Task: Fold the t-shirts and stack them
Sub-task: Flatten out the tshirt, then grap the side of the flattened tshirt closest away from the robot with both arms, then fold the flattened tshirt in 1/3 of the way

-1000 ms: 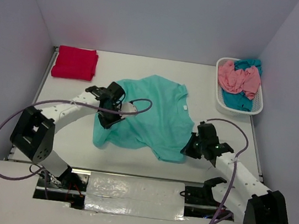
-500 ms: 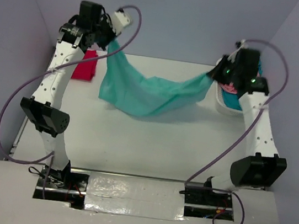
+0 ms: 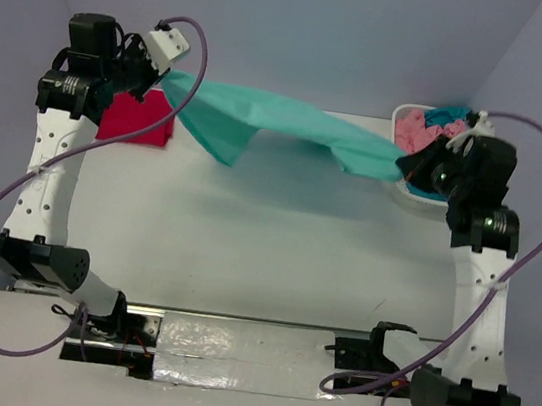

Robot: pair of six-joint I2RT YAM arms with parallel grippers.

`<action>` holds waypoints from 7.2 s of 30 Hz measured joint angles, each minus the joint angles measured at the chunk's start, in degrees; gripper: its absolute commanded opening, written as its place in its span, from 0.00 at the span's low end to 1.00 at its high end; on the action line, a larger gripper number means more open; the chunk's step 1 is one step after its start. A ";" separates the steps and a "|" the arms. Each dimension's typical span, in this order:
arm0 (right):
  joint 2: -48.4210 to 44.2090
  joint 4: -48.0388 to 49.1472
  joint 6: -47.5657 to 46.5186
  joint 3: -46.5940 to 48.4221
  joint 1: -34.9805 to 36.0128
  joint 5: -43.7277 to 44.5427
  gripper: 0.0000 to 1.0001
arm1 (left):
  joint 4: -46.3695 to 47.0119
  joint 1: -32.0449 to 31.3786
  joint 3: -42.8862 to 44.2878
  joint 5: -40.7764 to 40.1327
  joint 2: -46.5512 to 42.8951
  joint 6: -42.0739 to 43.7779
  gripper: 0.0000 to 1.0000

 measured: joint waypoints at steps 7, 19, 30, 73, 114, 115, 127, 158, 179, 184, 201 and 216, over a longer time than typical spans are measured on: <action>-14.88 -1.88 3.41 -21.53 0.55 -2.62 0.00 | -12.72 0.85 -7.08 4.90 -2.97 4.50 0.00; -6.78 5.88 5.27 -33.77 2.56 -5.22 0.00 | -12.85 -1.16 -5.66 9.66 27.61 0.09 0.27; 8.02 10.45 2.82 -33.62 2.84 -3.61 0.00 | -7.93 1.07 1.73 12.96 43.12 -13.07 0.57; 4.96 12.74 1.20 -36.00 2.93 0.46 0.00 | 2.14 -3.56 -25.24 2.60 30.34 -21.70 0.55; 42.86 -3.15 2.62 57.86 -1.44 -5.86 0.00 | 19.93 14.05 15.21 27.45 20.02 -34.42 0.00; 38.97 -0.81 2.97 54.16 -1.75 -6.45 0.00 | 20.81 15.39 17.84 28.59 19.39 -35.28 0.00; -16.68 9.68 3.85 -21.73 1.46 -6.67 0.00 | 2.01 19.08 -14.40 30.47 -3.58 -11.02 0.00; -6.43 17.07 11.87 -51.12 12.57 -3.89 0.00 | -14.19 20.09 -55.98 3.13 -10.49 1.05 0.00; 19.96 25.22 3.19 -39.63 14.08 -3.67 0.06 | -6.64 20.24 -63.54 -7.50 -7.91 -6.40 0.30; 25.11 24.13 2.29 -36.68 14.08 -2.47 0.81 | -4.37 20.33 -60.81 -7.67 -4.26 -7.69 0.63; 7.28 14.80 3.63 -51.98 12.79 4.46 0.81 | -8.35 25.77 -58.84 -2.16 4.39 -6.58 0.92; -1.77 11.87 13.94 -58.60 13.07 1.09 0.48 | -6.99 24.30 -58.27 -1.22 7.52 -5.09 0.39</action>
